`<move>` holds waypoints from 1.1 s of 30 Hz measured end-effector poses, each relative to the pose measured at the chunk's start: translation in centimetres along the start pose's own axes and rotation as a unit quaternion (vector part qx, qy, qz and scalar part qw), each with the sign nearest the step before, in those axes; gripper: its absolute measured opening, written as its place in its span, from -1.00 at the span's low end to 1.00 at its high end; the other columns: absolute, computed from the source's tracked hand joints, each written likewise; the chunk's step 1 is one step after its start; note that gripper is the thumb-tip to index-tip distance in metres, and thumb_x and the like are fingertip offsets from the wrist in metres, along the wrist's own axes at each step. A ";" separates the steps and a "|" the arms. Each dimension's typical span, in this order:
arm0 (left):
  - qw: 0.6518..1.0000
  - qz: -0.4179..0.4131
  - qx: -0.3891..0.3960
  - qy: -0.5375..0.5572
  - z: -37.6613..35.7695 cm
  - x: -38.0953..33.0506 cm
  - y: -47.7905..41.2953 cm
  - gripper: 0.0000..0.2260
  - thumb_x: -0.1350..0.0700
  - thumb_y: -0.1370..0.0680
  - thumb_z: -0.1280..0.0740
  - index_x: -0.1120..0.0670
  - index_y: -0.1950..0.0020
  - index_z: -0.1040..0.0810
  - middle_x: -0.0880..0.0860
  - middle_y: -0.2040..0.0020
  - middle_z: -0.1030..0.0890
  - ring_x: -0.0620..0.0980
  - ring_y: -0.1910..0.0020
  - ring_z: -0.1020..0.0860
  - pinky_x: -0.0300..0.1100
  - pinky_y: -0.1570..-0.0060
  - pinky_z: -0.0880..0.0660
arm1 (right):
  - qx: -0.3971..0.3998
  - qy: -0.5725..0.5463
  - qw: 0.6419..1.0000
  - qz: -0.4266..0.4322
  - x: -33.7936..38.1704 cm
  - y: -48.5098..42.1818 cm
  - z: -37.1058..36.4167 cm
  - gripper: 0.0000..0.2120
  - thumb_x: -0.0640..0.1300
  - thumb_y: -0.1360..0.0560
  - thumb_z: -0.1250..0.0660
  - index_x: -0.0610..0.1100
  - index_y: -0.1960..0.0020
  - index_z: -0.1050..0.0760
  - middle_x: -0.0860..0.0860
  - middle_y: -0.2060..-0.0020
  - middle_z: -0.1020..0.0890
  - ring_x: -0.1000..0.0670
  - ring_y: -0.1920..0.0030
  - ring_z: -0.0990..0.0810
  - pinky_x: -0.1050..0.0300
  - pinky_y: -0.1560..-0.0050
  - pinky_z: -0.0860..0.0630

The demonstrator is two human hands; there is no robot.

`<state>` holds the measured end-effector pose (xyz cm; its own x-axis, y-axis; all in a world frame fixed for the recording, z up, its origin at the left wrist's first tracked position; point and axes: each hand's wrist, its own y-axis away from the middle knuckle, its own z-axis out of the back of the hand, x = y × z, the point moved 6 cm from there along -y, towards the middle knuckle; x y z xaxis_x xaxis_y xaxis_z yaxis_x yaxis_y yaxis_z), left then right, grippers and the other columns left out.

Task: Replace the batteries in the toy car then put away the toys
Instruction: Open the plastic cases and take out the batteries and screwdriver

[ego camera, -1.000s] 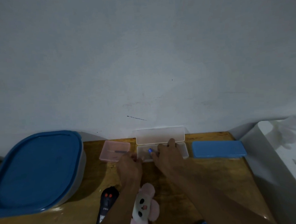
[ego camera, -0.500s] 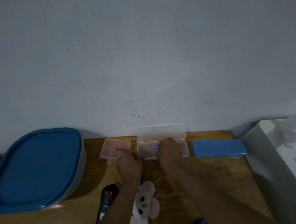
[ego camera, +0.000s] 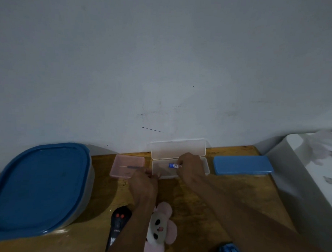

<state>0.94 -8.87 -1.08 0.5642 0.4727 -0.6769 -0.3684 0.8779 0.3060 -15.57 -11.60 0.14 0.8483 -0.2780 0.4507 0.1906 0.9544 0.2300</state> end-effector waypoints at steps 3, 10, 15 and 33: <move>1.000 -0.010 -0.002 -0.012 0.2 -0.3 -0.1 -0.83 0.11 -0.50 -0.43 0.10 -0.06 -0.64 0.04 0.00 -0.67 -0.12 0.19 -0.47 -0.38 0.35 -0.30 | -0.020 -0.026 0.999 0.035 0.6 0.6 1.7 -0.78 -0.25 -0.43 -0.41 -0.16 -0.07 -0.64 -0.10 -0.01 -0.68 -0.04 0.00 -0.61 0.13 -0.06 -0.53; 0.998 -0.022 -0.010 -0.058 0.6 -0.6 0.1 -0.86 0.09 -0.52 -0.41 0.10 -0.03 -0.64 0.08 -0.02 -0.66 -0.03 0.10 -0.51 -0.30 0.21 -0.32 | 0.095 0.059 0.988 0.104 -0.1 5.3 1.7 -0.77 -0.22 -0.50 -0.31 -0.12 -0.15 -0.57 -0.11 -0.09 -0.59 -0.12 -0.12 -0.55 0.06 -0.14 -0.46; 0.999 -0.019 -0.013 -0.029 0.4 -0.2 0.3 -0.86 0.09 -0.48 -0.46 0.13 0.03 -0.65 0.07 0.02 -0.68 0.02 0.00 -0.60 -0.29 0.11 -0.33 | 0.185 0.152 0.964 0.112 -2.9 9.1 -2.2 -0.66 -0.14 -0.56 -0.27 -0.12 -0.32 -0.40 -0.09 -0.35 -0.43 -0.09 -0.33 -0.38 0.08 -0.37 -0.25; 0.999 -0.043 -0.008 -0.014 0.4 -0.2 0.9 -0.77 0.09 -0.53 -0.41 0.17 -0.12 -0.61 0.13 -0.03 -0.66 -0.04 0.12 -0.49 -0.25 0.12 -0.36 | 0.077 0.118 0.973 0.184 -3.0 9.0 -0.8 -0.80 -0.13 -0.54 -0.29 -0.07 -0.15 -0.52 -0.02 -0.18 -0.57 -0.02 -0.19 -0.48 0.13 -0.26 -0.36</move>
<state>0.76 -8.18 -0.39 0.6139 0.3983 -0.6815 -0.3292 0.9139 0.2375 -16.02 -2.08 0.16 0.9380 0.1303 0.3211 -0.2090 0.9519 0.2242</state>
